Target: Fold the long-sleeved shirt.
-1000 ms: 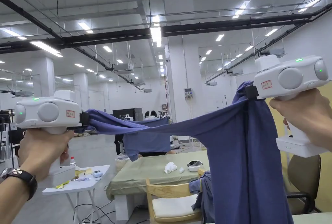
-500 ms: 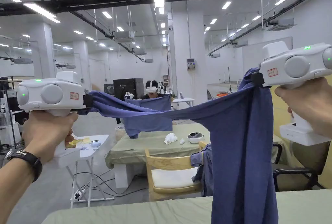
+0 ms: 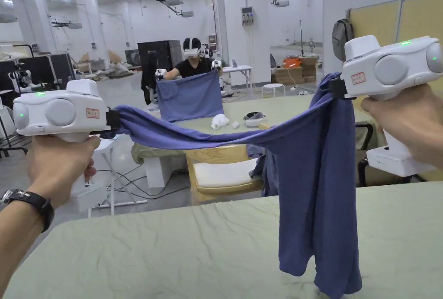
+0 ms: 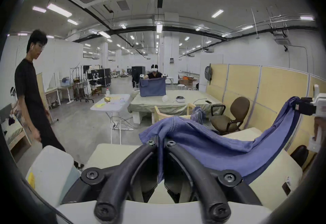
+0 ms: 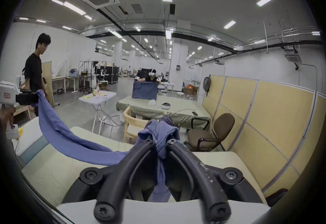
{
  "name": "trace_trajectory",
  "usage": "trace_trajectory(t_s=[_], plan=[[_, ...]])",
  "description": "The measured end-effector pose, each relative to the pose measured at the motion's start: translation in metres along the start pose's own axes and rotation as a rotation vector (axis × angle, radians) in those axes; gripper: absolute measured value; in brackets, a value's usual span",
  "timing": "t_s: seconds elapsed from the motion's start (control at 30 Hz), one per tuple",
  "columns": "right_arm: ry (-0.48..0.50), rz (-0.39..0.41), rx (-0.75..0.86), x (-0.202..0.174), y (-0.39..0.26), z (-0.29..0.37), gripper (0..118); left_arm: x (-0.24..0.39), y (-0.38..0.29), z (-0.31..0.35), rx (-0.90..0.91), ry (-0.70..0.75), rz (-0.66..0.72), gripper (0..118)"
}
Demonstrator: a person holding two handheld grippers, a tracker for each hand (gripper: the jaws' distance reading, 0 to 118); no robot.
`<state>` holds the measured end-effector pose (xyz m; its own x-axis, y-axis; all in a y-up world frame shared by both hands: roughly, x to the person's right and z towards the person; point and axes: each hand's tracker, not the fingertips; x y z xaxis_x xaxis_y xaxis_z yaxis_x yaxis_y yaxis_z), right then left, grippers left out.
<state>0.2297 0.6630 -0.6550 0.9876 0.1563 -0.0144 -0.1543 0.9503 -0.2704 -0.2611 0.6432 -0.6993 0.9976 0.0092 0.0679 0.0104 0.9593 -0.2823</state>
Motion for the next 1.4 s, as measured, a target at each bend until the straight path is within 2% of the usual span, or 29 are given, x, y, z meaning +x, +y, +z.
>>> trace_trajectory(t_s=[0.07, 0.2, 0.37, 0.57, 0.63, 0.7, 0.83, 1.03, 1.17, 1.3, 1.4], plan=[[-0.004, 0.029, -0.056, -0.006, -0.031, -0.018, 9, 0.007, -0.025, -0.016, -0.037, -0.009, -0.001, 4], [0.024, 0.015, -0.17, -0.014, -0.087, -0.045, 9, 0.016, -0.073, -0.039, -0.113, -0.047, 0.03, 4], [0.039, 0.004, -0.208, -0.015, -0.124, -0.041, 9, 0.017, -0.108, -0.04, -0.156, -0.052, 0.025, 4], [0.065, -0.023, -0.236, -0.021, -0.168, 0.007, 9, 0.006, -0.149, -0.003, -0.202, -0.058, 0.026, 4], [0.054, 0.004, -0.255, -0.03, -0.188, 0.026, 9, 0.0, -0.164, 0.015, -0.215, -0.051, 0.02, 4], [0.083, -0.003, -0.282, -0.038, -0.209, 0.049, 9, -0.006, -0.18, 0.034, -0.233, -0.047, 0.036, 4], [0.124, -0.013, -0.324, -0.063, -0.25, 0.098, 9, -0.018, -0.215, 0.074, -0.276, -0.03, 0.018, 4], [0.162, -0.07, -0.413, -0.1, -0.319, 0.151, 9, -0.055, -0.278, 0.124, -0.345, 0.001, 0.093, 4], [0.202, -0.071, -0.467, -0.128, -0.363, 0.183, 9, -0.079, -0.318, 0.154, -0.395, 0.031, 0.101, 4], [0.241, -0.052, -0.513, -0.156, -0.401, 0.203, 9, -0.101, -0.361, 0.168, -0.452, 0.053, 0.126, 4], [0.262, -0.067, -0.572, -0.173, -0.432, 0.208, 9, -0.113, -0.395, 0.167, -0.51, 0.076, 0.152, 4]])
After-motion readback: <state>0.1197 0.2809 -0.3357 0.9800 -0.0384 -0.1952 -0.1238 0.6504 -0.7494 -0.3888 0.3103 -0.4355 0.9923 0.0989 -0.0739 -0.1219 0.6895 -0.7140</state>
